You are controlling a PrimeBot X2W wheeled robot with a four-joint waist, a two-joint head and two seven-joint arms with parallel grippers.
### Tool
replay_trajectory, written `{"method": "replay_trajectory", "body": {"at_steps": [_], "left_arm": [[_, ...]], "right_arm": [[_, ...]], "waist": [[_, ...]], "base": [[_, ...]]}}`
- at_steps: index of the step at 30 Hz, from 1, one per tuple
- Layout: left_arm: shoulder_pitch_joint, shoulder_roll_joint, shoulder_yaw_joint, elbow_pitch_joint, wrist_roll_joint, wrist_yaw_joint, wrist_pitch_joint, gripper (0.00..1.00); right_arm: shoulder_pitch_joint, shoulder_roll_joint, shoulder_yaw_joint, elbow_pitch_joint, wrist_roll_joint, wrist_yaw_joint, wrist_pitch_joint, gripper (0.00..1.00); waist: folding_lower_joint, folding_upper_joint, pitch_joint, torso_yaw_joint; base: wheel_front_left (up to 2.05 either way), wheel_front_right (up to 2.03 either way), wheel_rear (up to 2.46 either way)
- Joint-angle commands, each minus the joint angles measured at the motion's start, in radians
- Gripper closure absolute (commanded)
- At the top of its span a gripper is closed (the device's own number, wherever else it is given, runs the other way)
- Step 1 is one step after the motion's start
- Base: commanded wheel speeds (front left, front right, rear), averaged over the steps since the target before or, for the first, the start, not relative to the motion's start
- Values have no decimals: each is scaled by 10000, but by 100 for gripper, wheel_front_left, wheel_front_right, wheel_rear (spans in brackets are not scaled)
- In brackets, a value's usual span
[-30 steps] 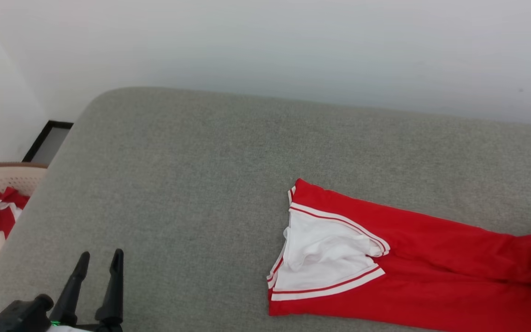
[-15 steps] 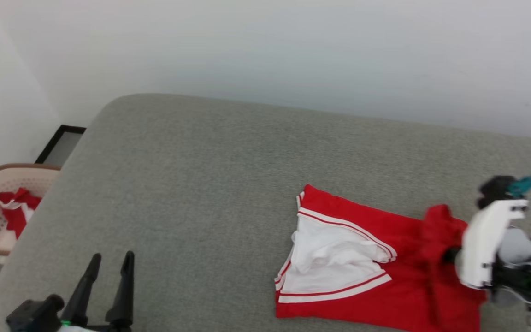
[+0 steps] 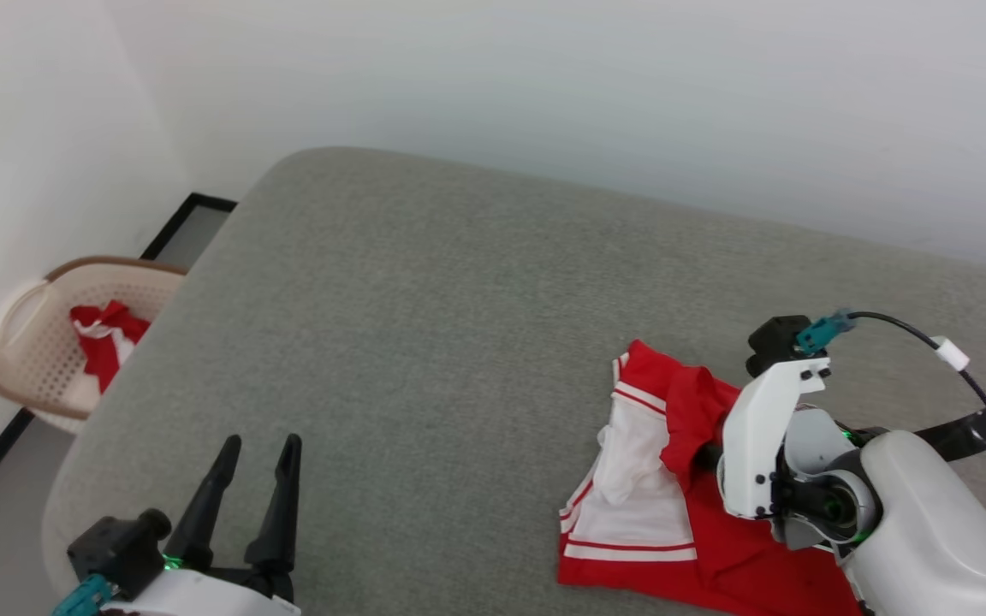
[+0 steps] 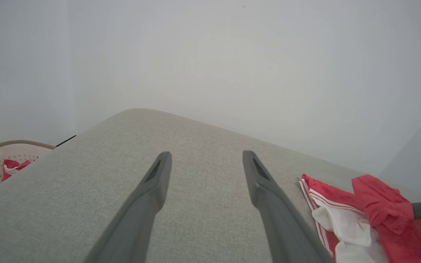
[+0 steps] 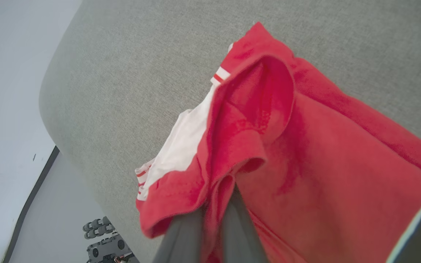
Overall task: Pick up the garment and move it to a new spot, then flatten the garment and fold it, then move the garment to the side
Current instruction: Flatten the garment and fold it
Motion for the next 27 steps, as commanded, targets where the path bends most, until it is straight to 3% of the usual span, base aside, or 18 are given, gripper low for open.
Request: {"method": "replay_trajectory", "body": {"at_steps": [1,6,7,8,9,10,11,20,27], "left_arm": [[-104,-22,-32,20,69,-26,7,0],[-215,-130,-28,103,104,-26,7,0],[-220,-144,-18,115,120,-26,7,0],[-218,-151,7,115,127,-26,7,0],[-204,-151,27,119,139,-26,7,0],[-176,-147,61,126,148,-26,7,0],[-134,-141,104,126,157,-26,7,0],[330,-120,595,41,452,-27,7,0],[808,-37,983,-156,633,-27,7,0]], "right_arm": [[-140,32,68,124,-137,-7,-127,100],[-521,250,435,912,-74,-7,-542,100],[-569,280,513,1013,-2,-7,-614,89],[-625,320,575,1072,85,-7,-714,55],[-672,335,633,1146,150,-7,-757,37],[-715,338,710,1207,210,-7,-792,7],[-768,334,797,1250,279,-7,-806,0],[-655,5,1444,554,1236,-7,-1133,0],[-222,-898,1772,-702,1524,-7,-1982,0]], "waist": [[0,-1,80,199],[0,-1,82,349],[0,-1,74,362],[0,-1,64,359],[0,-1,46,350],[0,-1,21,330],[0,-1,-8,300],[0,-1,-525,-276],[0,-1,-796,-1045]], "base": [[0,0,0],[0,0,0],[0,0,0],[0,0,0],[0,0,0],[0,0,0],[0,0,0],[0,0,0],[0,0,0]]}}
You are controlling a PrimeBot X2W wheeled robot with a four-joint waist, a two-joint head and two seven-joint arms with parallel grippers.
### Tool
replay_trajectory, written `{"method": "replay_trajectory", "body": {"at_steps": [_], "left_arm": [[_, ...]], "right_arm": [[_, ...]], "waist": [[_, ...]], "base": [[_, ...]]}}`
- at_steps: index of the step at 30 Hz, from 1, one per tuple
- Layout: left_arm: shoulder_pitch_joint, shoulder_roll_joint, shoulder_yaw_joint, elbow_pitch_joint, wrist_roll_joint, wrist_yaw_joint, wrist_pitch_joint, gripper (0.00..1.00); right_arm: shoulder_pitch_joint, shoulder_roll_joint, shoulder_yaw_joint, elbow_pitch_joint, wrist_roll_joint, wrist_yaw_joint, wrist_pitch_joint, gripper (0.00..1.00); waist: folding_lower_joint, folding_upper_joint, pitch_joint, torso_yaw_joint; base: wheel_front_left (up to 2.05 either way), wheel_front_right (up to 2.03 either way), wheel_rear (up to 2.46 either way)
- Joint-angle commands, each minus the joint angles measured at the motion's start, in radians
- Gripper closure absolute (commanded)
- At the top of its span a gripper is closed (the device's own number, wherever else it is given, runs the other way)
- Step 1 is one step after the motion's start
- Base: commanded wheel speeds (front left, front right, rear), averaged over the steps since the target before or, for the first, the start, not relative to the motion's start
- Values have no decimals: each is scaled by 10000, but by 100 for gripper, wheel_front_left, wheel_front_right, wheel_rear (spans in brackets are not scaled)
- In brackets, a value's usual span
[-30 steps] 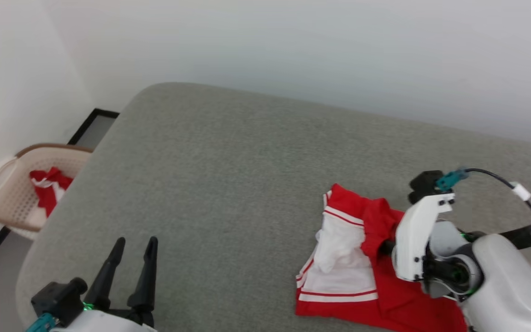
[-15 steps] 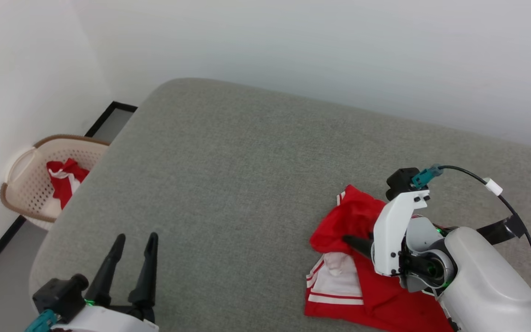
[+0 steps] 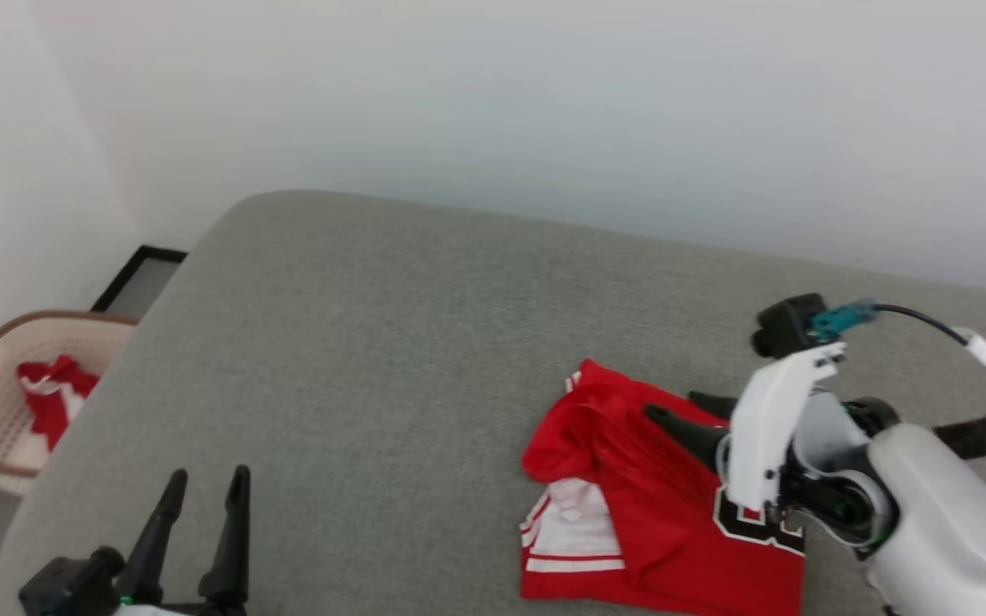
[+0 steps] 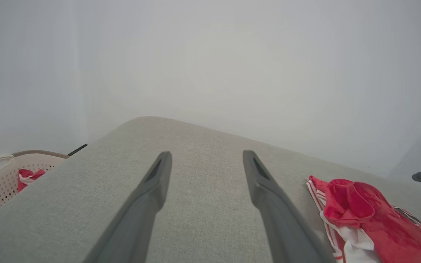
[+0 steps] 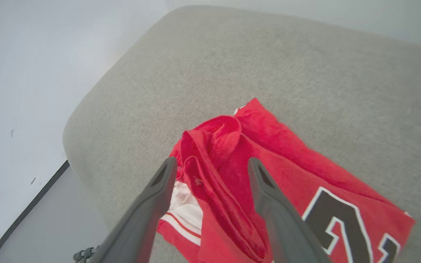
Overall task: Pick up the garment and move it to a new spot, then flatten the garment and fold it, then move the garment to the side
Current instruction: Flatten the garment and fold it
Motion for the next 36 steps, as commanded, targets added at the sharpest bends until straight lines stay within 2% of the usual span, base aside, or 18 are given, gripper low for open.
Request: {"method": "replay_trajectory", "body": {"at_steps": [1,8,18,28,36], "left_arm": [[142,18,69,-56,82,-25,7,0],[444,-62,337,-282,342,-27,7,0],[659,-22,558,-490,604,-27,7,0],[846,-13,702,-642,867,-25,7,0],[942,58,812,-717,1079,-25,7,0]], "right_arm": [[226,-190,1,-161,69,-7,-236,0],[1037,-1209,-165,-1145,-11,-7,-2013,0],[2190,-2096,-827,-1711,-240,-7,-4265,0],[3094,-2390,-1370,-1806,-625,-7,-6017,0],[3880,-2351,-1860,-1570,-746,-7,-6766,0]], "waist": [[0,0,-208,-469],[0,0,-360,-1269],[0,0,-499,-2183],[0,0,-569,-2862],[0,0,-601,-3134]], "base": [[0,0,0],[0,0,0],[0,0,0],[0,0,0],[0,0,0]]}}
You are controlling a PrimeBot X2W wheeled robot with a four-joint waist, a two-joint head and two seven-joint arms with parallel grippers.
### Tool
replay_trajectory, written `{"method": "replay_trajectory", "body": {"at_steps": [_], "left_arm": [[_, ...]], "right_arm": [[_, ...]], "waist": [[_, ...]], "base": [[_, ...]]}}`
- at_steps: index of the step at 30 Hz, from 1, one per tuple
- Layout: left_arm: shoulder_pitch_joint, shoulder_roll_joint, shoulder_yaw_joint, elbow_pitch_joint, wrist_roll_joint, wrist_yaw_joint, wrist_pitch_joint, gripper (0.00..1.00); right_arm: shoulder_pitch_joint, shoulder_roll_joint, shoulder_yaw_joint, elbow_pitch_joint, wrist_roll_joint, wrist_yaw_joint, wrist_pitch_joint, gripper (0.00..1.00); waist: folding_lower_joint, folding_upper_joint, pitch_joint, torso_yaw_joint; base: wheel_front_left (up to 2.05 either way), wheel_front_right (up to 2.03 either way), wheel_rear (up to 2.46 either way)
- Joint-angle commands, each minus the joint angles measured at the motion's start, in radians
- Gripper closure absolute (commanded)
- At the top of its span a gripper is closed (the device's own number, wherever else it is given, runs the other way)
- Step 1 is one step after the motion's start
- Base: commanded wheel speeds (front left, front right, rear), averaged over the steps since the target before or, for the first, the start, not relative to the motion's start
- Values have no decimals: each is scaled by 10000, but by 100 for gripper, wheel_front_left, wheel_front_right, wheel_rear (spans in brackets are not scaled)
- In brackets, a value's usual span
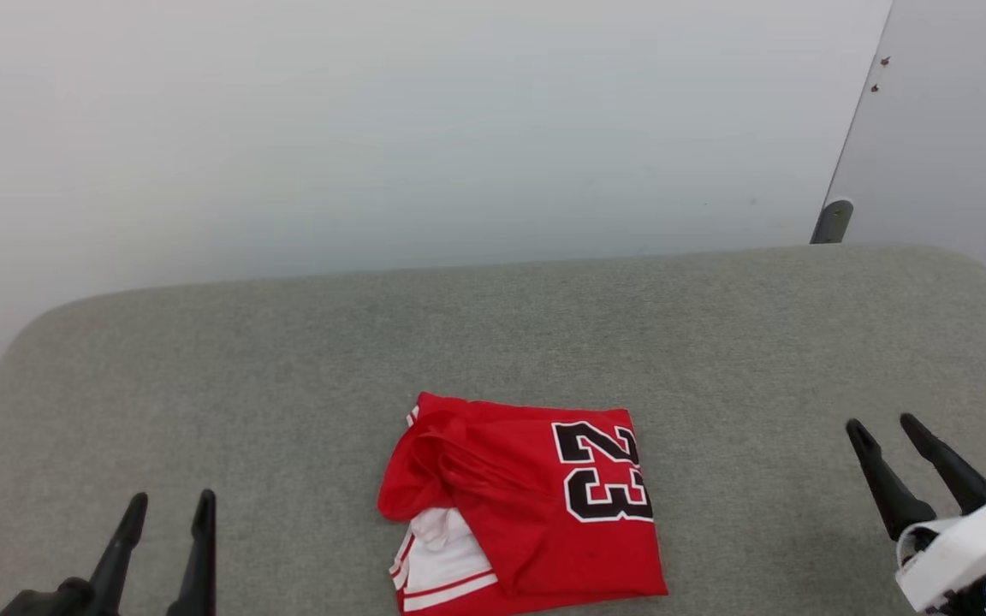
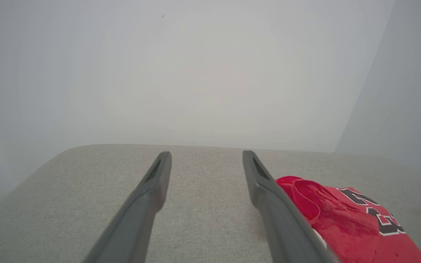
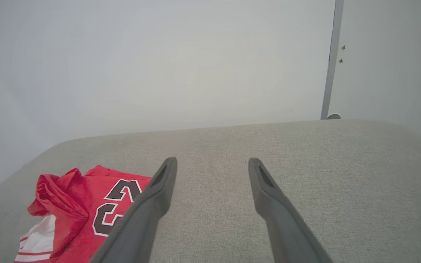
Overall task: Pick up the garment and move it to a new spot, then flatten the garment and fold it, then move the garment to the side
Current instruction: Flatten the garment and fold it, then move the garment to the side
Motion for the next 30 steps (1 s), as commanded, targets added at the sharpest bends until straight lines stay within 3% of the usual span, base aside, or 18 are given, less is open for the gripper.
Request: {"method": "replay_trajectory", "body": {"at_steps": [1,12,30], "left_arm": [[98,24,92,3,48,-23,7,0],[210,18,217,167,192,-24,7,0],[78,41,75,283,102,-24,7,0]], "right_arm": [[248,89,-146,33,31,-7,-145,0],[1059,247,-719,-42,-16,-7,-668,0],[1264,325,-844,-221,-146,-7,-291,0]], "waist": [[0,0,-25,-82],[0,0,-96,-269],[0,0,-8,27]], "base": [[0,0,0],[0,0,0],[0,0,0]]}}
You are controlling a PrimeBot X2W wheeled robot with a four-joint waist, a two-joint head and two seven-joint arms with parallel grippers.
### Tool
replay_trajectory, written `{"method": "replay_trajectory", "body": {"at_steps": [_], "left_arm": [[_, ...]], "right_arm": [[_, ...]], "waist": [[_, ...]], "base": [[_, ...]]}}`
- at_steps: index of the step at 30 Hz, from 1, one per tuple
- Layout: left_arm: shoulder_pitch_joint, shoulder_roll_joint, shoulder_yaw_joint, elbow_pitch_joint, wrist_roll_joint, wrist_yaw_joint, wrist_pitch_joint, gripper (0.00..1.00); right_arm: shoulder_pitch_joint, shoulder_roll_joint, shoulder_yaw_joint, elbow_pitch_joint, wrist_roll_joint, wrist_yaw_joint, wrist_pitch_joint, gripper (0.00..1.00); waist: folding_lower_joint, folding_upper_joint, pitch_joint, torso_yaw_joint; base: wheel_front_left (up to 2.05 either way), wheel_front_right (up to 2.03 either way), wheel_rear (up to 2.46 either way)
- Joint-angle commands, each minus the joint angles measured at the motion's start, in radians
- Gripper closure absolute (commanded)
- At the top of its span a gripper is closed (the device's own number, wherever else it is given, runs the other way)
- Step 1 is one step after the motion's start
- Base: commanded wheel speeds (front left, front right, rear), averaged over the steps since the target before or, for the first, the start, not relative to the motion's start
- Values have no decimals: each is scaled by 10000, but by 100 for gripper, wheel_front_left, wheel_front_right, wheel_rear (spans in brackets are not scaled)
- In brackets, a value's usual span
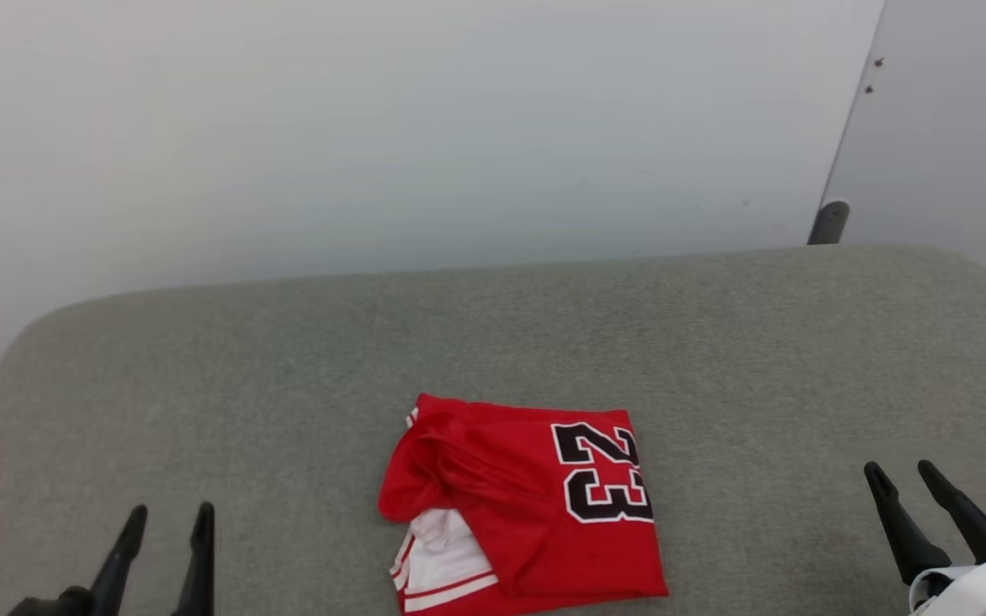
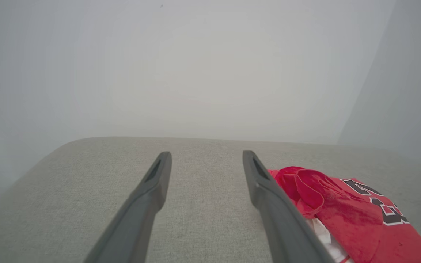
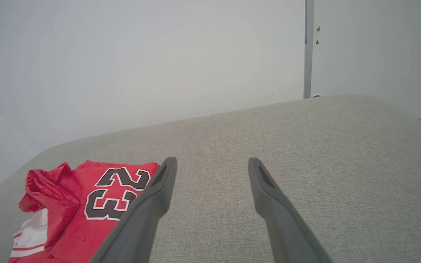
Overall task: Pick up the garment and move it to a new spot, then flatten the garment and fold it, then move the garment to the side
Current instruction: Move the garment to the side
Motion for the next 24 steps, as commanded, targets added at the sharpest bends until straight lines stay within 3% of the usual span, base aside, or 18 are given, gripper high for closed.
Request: {"method": "replay_trajectory", "body": {"at_steps": [1,9,16,24], "left_arm": [[-56,17,51,6,40,-24,7,0],[-139,67,247,-49,75,-24,7,0],[-240,-27,-53,-150,75,-24,7,0],[-473,-86,-502,39,-135,-24,7,0]], "right_arm": [[-27,-2,51,-35,-68,-7,33,0],[-617,119,632,-49,64,-7,725,0],[-1236,337,1045,346,398,-7,1968,0],[-1724,598,774,1238,287,-7,3678,0]], "waist": [[0,-1,52,162],[0,-1,268,1074],[0,-1,484,2191],[0,-1,979,3096]], "base": [[0,0,0],[0,0,0],[0,0,0],[0,0,0]]}}
